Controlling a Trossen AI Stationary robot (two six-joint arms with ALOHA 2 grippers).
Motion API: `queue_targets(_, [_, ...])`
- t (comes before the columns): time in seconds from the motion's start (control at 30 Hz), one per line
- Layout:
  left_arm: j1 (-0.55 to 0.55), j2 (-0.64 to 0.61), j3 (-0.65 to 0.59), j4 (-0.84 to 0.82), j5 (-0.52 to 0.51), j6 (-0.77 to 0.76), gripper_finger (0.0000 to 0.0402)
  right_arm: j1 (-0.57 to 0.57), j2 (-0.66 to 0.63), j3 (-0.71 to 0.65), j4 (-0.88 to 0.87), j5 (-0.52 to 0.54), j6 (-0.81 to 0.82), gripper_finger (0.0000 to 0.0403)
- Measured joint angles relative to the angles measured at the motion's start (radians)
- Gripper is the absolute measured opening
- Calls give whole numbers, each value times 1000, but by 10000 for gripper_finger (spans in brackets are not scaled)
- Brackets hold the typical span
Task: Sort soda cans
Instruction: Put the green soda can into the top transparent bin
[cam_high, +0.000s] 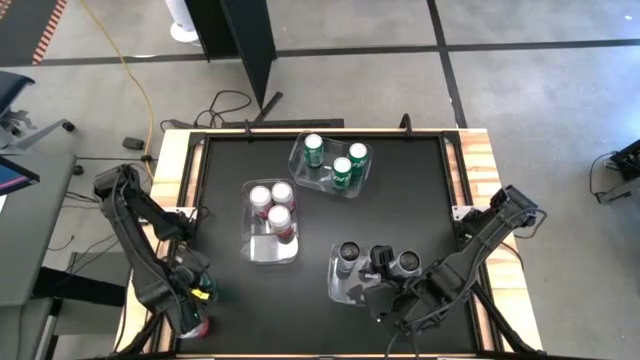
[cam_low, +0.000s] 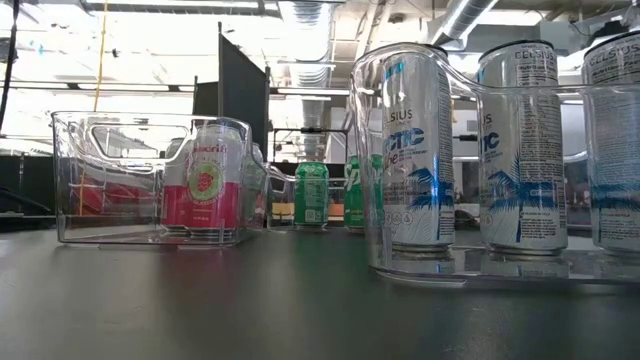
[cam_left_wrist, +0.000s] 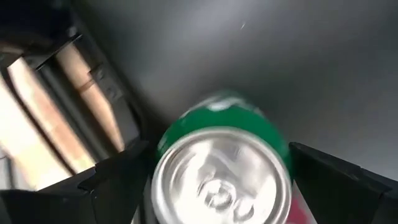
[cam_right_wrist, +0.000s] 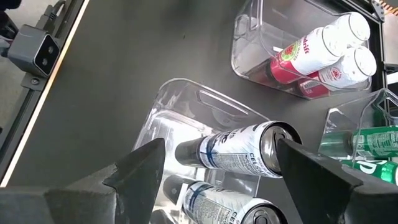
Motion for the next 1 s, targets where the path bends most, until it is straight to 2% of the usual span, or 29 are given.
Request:
queue_targets(0.4, [6, -1, -163, 251, -23, 38, 368, -4, 0, 0, 9, -2, -5, 326])
queue_targets(0.5, [6, -3, -172, 266, -21, 53, 347, -10, 0, 0, 10, -2, -6, 326])
queue_targets(0.63, [12, -3, -173, 269, -21, 75, 295, -20, 0, 0, 10, -2, -8, 326])
queue_targets(0.87, [27, -2, -167, 273, -21, 123, 295, -29, 0, 0, 10, -2, -11, 326])
queue_targets(1.0, [66, 4, -119, 253, -19, 199, 295, -29, 0, 0, 10, -2, -11, 326])
